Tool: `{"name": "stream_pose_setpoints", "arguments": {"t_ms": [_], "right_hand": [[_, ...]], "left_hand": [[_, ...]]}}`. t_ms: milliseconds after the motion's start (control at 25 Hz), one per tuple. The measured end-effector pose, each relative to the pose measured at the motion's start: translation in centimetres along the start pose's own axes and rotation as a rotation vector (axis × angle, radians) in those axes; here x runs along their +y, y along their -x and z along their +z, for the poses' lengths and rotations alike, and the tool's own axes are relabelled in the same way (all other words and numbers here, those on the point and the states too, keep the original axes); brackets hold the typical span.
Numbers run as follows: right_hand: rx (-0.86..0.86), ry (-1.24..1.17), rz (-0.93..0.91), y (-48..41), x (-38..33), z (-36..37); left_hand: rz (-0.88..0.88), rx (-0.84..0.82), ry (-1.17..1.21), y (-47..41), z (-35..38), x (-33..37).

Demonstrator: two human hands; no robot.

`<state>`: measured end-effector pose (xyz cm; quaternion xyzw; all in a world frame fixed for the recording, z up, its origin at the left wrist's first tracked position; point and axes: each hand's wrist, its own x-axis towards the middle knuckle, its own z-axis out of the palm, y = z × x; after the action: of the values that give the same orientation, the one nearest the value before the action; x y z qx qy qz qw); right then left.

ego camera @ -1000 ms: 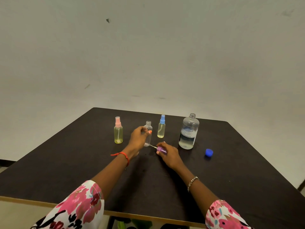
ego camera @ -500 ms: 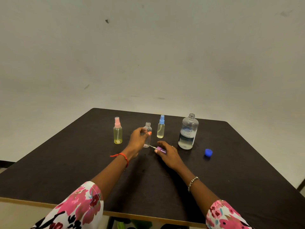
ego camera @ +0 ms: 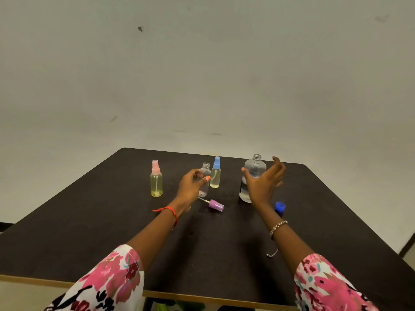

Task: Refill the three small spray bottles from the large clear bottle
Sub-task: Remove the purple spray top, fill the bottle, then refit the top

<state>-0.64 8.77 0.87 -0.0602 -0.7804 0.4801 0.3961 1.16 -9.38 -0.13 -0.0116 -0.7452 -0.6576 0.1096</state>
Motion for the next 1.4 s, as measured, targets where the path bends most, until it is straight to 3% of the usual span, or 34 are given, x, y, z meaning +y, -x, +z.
{"name": "stream_pose_setpoints", "arguments": {"t_ms": [200, 360, 920, 1400], "right_hand": [[-0.264, -0.15, 0.26, -2.3, 1.5, 0.6], [-0.245, -0.171, 0.269, -2.8, 1.6, 0.6], [-0.361, 0.151, -0.384, -3.5, -2.6, 0.0], [-0.405, 0.216, -0.592, -2.8, -4.9, -0.6]], "left_hand": [[0.013, -0.017, 0.048, -0.2, 0.9, 0.8], [0.004, -0.021, 0.065, -0.6, 1.4, 0.9], [0.034, 0.032, 0.05, -0.9, 1.5, 1.7], [0.063, -0.031, -0.013, 0.0, 0.6, 2.9]]}}
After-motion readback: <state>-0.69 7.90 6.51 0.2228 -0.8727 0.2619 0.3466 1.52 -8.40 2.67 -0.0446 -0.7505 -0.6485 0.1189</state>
